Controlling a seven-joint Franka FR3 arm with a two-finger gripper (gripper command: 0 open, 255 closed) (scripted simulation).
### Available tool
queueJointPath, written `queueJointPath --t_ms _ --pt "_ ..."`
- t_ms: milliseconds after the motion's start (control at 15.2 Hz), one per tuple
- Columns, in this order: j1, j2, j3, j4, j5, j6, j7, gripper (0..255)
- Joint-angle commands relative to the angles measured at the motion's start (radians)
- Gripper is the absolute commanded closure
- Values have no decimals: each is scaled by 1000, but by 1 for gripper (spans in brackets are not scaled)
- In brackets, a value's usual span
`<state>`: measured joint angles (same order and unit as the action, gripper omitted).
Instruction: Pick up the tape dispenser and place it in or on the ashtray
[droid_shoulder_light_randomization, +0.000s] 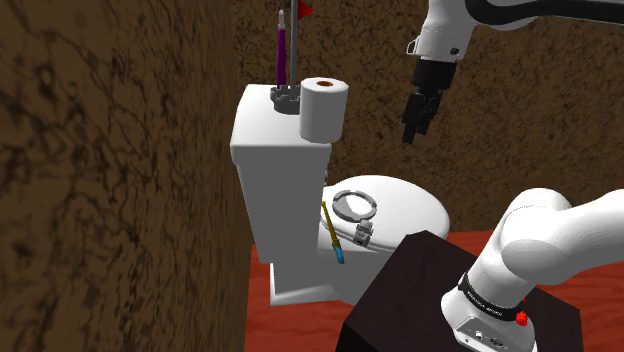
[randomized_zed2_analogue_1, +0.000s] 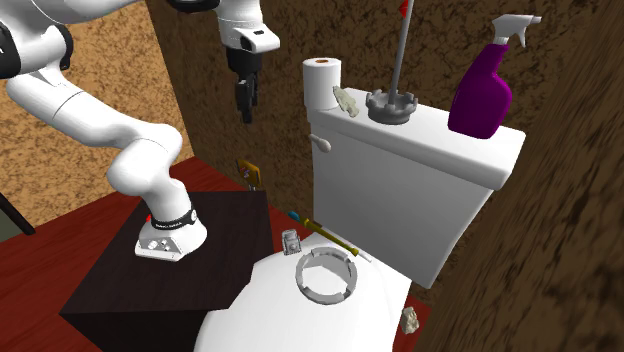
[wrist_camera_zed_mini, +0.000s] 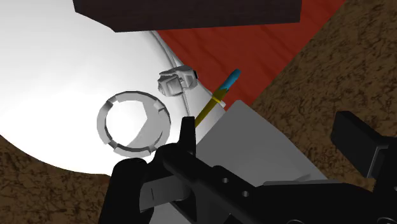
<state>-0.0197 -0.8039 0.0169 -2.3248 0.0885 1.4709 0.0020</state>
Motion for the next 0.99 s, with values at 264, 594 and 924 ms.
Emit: queueJointPath --t_ms 264,594,924 --pt "-41 -7 28 -139 14 148 95 0" --pt "-90 19 66 -288 33 343 212 0" --pt "-138 92 106 -409 54 557 330 0"
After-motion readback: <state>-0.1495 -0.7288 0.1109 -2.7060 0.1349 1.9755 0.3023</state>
